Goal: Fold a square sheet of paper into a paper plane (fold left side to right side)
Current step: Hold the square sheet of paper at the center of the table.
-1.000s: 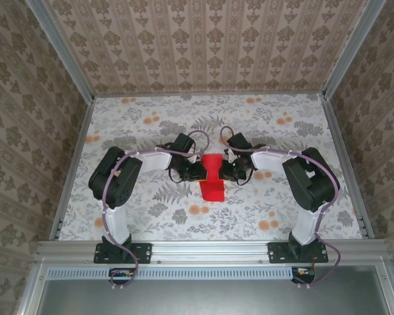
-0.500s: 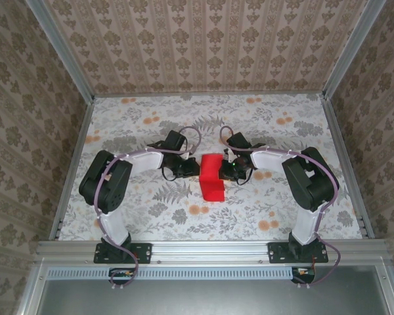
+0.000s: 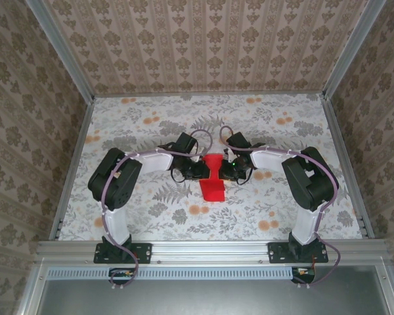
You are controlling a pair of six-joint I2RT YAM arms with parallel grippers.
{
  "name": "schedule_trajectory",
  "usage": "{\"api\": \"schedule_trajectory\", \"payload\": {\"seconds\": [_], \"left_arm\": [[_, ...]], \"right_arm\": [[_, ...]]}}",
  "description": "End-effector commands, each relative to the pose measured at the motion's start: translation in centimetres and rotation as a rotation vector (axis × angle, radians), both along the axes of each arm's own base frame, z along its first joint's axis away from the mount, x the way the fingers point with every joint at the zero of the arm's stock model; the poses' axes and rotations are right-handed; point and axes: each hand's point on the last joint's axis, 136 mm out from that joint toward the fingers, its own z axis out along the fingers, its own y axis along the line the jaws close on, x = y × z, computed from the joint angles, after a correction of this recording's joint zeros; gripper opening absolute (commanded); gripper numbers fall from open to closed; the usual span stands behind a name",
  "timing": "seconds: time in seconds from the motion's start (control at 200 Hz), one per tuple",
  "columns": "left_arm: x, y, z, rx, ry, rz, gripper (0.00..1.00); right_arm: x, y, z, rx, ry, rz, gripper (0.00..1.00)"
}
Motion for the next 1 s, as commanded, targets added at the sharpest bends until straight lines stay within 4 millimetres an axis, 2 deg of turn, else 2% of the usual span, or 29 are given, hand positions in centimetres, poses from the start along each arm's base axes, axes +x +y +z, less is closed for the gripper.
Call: {"api": "schedule_trajectory", "payload": {"seconds": [0.0, 0.265, 0.355, 0.445, 0.6, 0.68, 0.995], "left_arm": [[0.0, -0.1, -0.6, 0.016, 0.022, 0.002, 0.15], [-0.9, 0.7, -2.3, 0.075, 0.066, 0.004, 0.15], [-1.1, 1.0, -2.8, 0.097, 0.078, 0.007, 0.15], [-1.3, 1.2, -3.0, 0.108, 0.083, 0.010, 0.15], [-1.3, 1.4, -3.1, 0.119, 0.085, 0.012, 0.15], [-1.3, 1.4, -3.2, 0.122, 0.087, 0.015, 0.15], [-1.2, 1.4, -3.2, 0.124, 0.083, 0.013, 0.14]], "right_arm": [[-2.3, -1.9, -2.9, -0.116, 0.098, 0.010, 0.15], [-2.0, -1.5, -2.5, -0.092, 0.083, 0.010, 0.15], [-1.3, -1.0, -1.7, -0.057, 0.047, 0.006, 0.15], [-0.3, -0.4, 0.0, -0.004, -0.012, -0.004, 0.15], [2.2, 0.6, 4.0, 0.104, -0.137, -0.016, 0.15], [3.2, 1.3, 5.1, 0.143, -0.174, -0.023, 0.15], [6.4, 4.2, 4.5, 0.231, -0.178, -0.030, 0.14]]}}
